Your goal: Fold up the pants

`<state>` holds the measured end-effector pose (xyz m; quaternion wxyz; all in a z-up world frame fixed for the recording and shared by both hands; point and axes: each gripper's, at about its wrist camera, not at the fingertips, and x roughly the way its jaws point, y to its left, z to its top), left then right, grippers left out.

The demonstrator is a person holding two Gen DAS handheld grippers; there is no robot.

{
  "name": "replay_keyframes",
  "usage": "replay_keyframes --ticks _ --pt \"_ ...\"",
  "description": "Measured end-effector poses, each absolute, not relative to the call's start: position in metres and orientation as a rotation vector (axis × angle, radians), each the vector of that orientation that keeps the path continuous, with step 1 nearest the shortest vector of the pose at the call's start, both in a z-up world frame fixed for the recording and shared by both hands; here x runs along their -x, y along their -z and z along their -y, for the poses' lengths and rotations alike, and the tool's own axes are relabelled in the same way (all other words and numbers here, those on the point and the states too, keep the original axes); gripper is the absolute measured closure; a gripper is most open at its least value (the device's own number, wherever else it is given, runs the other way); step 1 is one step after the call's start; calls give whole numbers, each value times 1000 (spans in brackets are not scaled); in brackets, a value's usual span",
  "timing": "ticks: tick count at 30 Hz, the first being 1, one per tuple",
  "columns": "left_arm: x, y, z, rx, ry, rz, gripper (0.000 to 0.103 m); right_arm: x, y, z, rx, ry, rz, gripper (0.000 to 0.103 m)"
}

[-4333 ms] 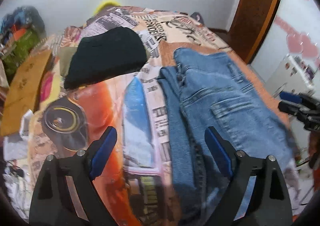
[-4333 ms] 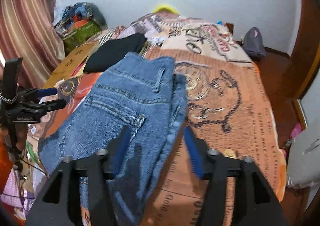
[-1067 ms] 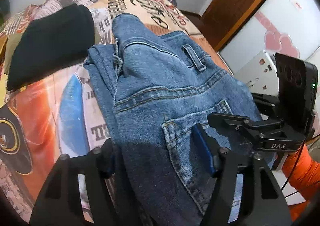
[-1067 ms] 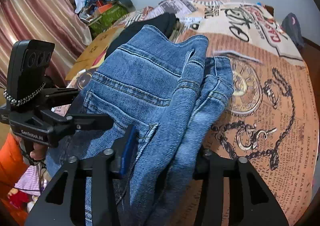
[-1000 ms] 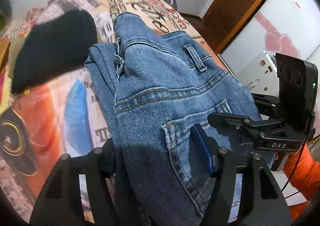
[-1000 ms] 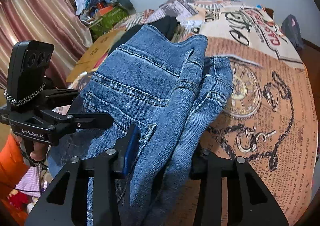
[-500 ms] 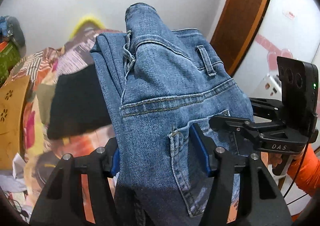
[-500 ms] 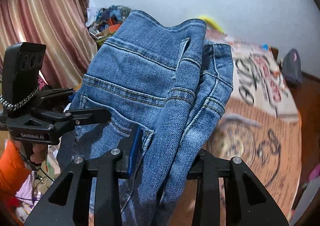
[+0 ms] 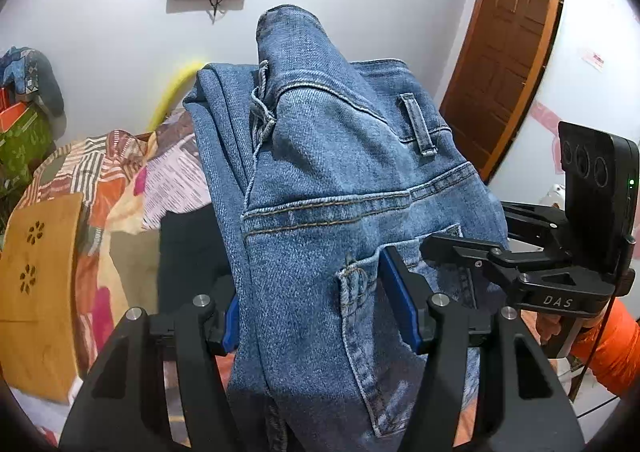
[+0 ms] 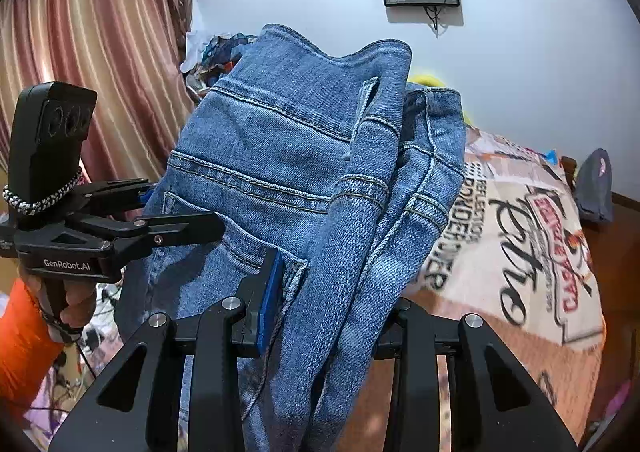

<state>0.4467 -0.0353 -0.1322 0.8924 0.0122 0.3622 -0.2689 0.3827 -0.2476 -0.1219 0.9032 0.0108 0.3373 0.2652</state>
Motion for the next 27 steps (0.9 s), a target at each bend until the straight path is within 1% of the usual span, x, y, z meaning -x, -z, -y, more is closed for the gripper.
replay_keyframes --ticks 7,10,16,20,23,27 --pt "-508 160 11 -4 513 -778 43 -452 148 219 -42 -575 -734 72" --pt "-545 185 -2 43 506 -828 43 -478 166 212 -55 -584 -756 72" --pt "-591 239 -16 86 479 -917 43 -525 213 194 -32 -571 -823 72" --pt "-624 282 -28 122 427 -1026 43 -556 247 190 -38 -540 -900 72" --pt "-624 287 -36 125 403 -1009 39 -559 257 193 -28 -514 -921 69" --pt "-611 273 -43 112 385 -964 36 -542 241 204 40 -468 -873 68"
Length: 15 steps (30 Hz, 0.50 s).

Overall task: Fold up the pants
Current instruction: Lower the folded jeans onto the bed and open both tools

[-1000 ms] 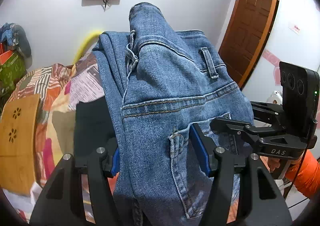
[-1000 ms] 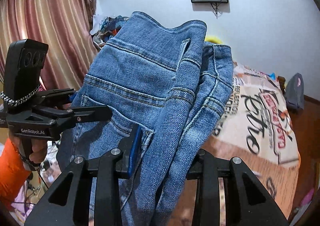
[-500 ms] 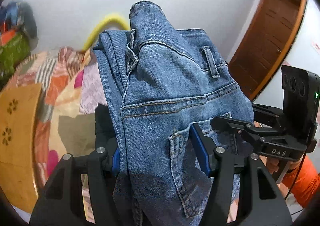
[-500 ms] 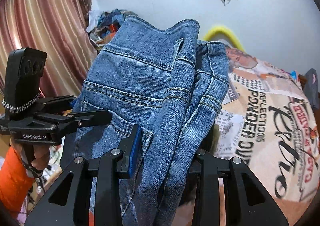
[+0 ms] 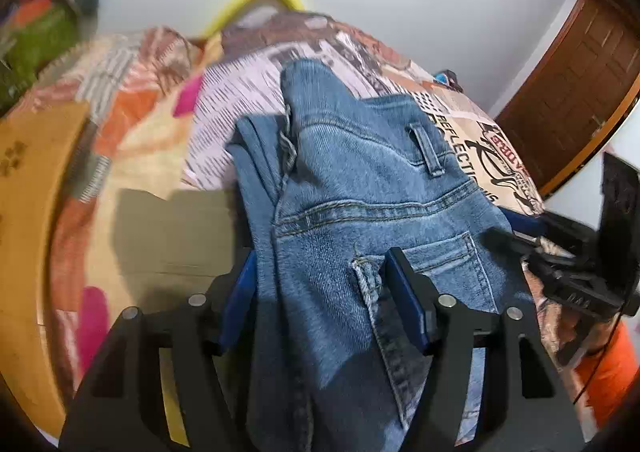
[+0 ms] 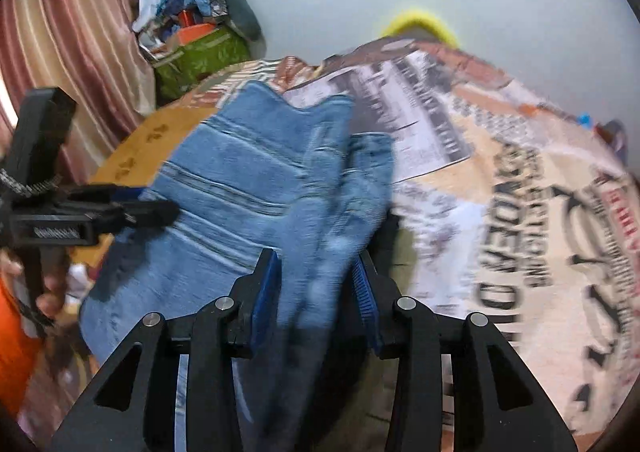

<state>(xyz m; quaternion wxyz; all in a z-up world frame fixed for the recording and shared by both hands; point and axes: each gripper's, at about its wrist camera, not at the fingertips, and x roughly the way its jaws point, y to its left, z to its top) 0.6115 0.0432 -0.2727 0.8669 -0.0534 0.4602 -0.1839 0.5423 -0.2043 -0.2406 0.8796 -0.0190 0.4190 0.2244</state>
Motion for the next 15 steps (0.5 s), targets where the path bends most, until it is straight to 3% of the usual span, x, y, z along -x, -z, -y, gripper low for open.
replay_keyframes --ticks 7,15 --pt "-575 240 -56 36 276 -844 34 -504 228 210 124 -477 -799 67" --pt "-570 291 -42 -79 172 -935 32 -504 267 195 219 -455 -897 67"
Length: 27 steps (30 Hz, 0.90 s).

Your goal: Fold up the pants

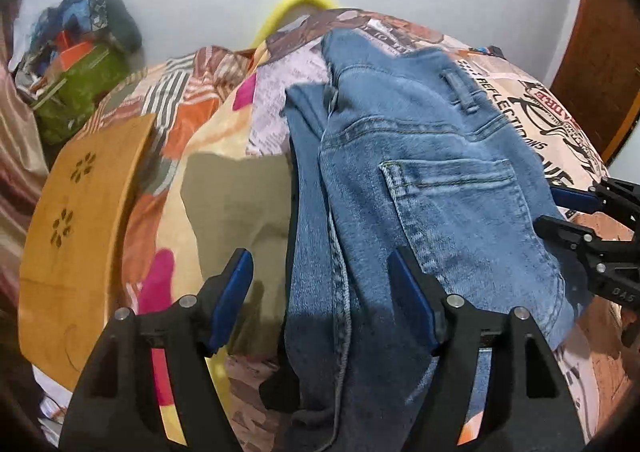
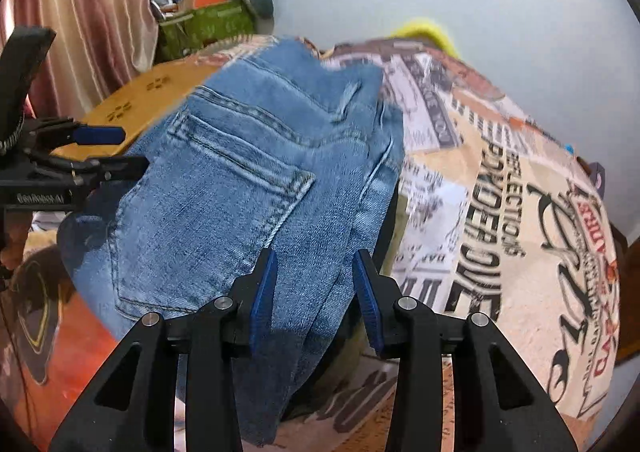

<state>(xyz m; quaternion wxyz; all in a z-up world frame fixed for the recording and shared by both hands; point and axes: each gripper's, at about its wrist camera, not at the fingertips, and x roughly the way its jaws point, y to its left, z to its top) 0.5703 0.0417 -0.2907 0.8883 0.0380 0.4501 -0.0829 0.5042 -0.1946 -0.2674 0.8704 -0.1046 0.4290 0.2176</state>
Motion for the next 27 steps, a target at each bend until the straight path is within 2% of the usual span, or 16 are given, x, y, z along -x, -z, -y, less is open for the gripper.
replay_keyframes --ticks 5,12,20,27 --pt "-555 274 -49 -26 156 -904 32 -493 252 208 152 -443 -893 65" --pt "-489 196 -45 -1 151 -759 32 -437 188 214 138 -432 -757 65" --pt "-361 82 -26 -14 205 -500 32 -333 79 219 35 -455 -531 65" --pt "-245 13 -23 -1 213 -315 26 -222 8 217 1 -476 -315 65"
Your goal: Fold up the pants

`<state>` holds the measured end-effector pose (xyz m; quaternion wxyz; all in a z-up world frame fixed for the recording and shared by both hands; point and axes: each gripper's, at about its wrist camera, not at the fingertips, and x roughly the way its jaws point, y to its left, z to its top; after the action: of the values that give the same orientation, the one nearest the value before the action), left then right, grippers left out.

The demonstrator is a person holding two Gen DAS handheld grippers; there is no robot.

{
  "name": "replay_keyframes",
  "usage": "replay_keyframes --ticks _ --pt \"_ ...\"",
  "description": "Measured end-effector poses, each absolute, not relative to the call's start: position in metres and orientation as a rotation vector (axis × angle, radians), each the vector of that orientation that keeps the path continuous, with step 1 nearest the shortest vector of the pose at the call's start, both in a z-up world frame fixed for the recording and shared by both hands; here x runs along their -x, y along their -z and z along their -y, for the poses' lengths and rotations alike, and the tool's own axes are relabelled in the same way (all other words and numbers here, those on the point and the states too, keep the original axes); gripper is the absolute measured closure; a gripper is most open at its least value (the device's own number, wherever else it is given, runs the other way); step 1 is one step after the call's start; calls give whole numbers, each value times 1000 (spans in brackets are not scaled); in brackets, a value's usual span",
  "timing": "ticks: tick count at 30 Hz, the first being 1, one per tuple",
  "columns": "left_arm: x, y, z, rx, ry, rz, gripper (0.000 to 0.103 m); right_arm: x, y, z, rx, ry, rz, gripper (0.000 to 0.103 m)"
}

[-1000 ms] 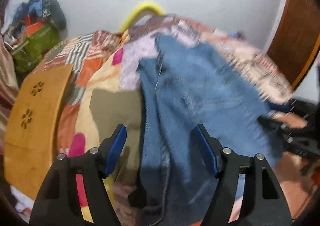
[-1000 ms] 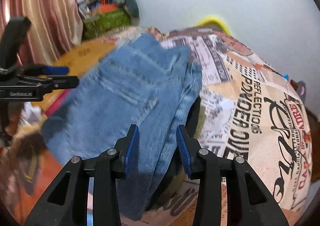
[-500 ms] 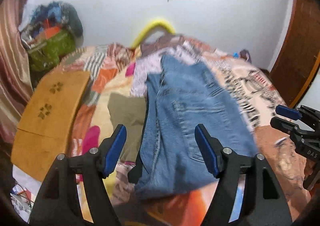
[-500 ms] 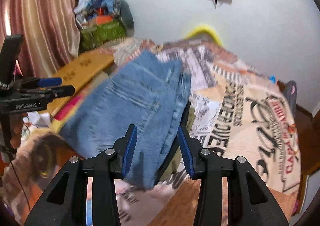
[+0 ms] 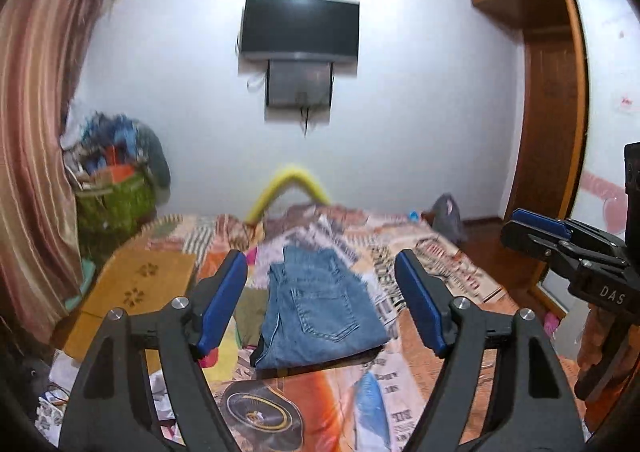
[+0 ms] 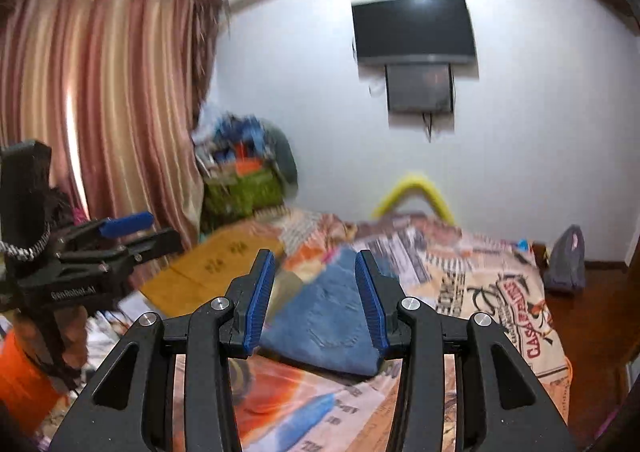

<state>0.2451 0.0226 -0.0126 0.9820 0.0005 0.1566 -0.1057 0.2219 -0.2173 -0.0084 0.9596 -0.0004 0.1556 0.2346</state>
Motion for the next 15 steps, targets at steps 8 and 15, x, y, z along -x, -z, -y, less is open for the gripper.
replay_keyframes --ticks 8,15 --pt "-148 -13 -17 1 165 -178 12 -139 -20 220 -28 -488 -192 56" --pt "-105 -11 -12 10 152 -137 1 -112 -11 219 -45 -460 -172 40"
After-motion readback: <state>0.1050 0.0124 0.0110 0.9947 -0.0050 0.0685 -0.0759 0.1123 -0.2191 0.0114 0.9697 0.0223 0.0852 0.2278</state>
